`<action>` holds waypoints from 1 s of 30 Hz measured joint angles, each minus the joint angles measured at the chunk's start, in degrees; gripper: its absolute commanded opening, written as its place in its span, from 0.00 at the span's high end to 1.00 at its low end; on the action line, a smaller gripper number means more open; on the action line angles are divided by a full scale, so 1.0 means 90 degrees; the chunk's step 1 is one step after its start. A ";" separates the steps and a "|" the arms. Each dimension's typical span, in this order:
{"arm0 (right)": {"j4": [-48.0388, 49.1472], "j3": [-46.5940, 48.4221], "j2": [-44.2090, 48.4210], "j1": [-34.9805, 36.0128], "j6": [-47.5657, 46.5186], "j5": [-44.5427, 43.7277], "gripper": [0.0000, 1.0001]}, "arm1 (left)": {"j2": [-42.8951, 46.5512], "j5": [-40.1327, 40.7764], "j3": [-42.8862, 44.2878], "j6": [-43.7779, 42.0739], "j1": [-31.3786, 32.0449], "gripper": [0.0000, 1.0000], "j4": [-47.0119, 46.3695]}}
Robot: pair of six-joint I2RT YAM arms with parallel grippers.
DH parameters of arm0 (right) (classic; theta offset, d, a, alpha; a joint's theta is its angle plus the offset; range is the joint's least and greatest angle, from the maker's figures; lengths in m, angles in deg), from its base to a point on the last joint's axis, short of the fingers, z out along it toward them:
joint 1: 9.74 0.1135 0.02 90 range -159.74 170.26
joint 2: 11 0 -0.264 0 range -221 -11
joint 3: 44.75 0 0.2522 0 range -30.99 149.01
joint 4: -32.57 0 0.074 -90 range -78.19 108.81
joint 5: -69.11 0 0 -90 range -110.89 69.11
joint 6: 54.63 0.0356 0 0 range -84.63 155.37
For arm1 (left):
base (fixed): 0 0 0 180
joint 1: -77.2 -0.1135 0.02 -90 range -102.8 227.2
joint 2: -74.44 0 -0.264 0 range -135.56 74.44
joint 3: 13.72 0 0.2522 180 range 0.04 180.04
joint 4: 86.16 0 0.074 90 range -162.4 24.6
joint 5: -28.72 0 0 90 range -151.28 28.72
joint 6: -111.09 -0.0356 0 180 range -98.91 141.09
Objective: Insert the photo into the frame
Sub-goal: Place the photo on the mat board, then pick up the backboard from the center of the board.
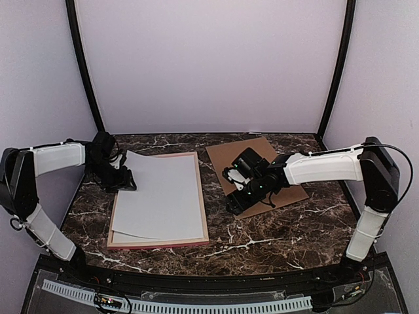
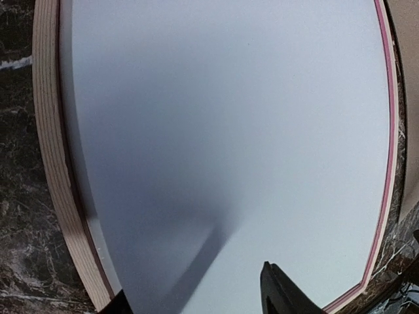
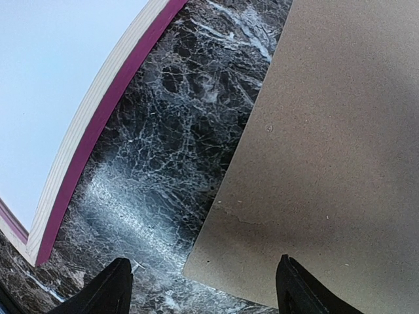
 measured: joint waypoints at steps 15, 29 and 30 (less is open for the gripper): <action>0.0029 -0.0044 0.0000 -0.0078 0.0087 -0.0073 0.20 | 0.0010 0.1032 0.0372 -0.0199 0.0002 0.23 0.0435; 0.0304 -0.0619 0.0792 -0.1098 0.0199 -0.0180 0.01 | 0.1083 0.0532 0.0393 -0.0117 0.0376 0.01 0.0039; 0.0352 -0.0661 0.0894 -0.1277 0.0187 -0.0168 0.01 | 0.1093 0.0483 0.0398 -0.0066 0.0510 0.01 -0.0029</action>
